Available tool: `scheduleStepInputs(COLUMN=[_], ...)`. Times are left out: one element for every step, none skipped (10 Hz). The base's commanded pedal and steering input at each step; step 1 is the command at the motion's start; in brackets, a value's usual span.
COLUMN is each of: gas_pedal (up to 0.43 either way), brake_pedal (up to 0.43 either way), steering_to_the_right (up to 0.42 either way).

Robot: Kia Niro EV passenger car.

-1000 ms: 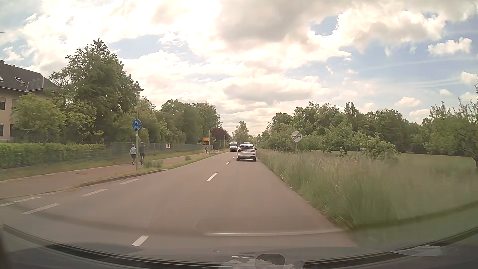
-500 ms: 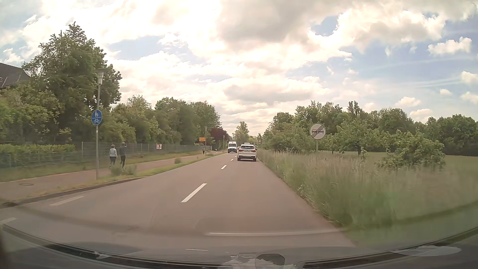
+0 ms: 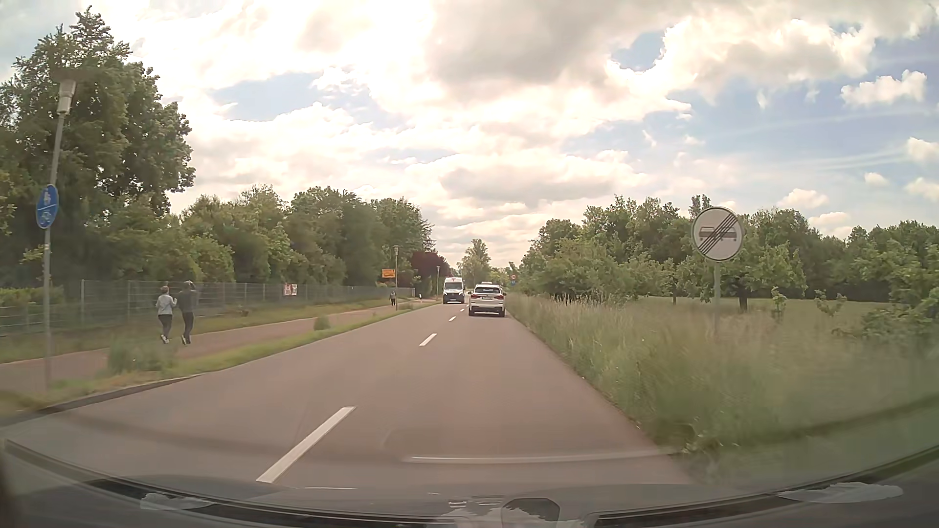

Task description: Follow the waypoints while adhering to traffic rules and regulations

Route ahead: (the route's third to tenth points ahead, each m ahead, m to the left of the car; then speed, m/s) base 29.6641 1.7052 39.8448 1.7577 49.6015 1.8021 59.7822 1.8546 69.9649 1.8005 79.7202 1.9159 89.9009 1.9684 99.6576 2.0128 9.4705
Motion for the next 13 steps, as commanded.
scheduleStepInputs(gas_pedal=[0.059,0.059,0.059,0.059,0.067,0.067,0.067,0.067,0.067,0.067,0.067,0.067,0.067], brake_pedal=[0.000,0.000,0.000,0.000,0.000,0.000,0.000,0.000,0.000,0.000,0.000,0.000,0.000], steering_to_the_right=[-0.001,-0.001,-0.001,-0.001,-0.001,-0.001,-0.001,-0.001,-0.001,-0.001,-0.001,-0.001,-0.002])
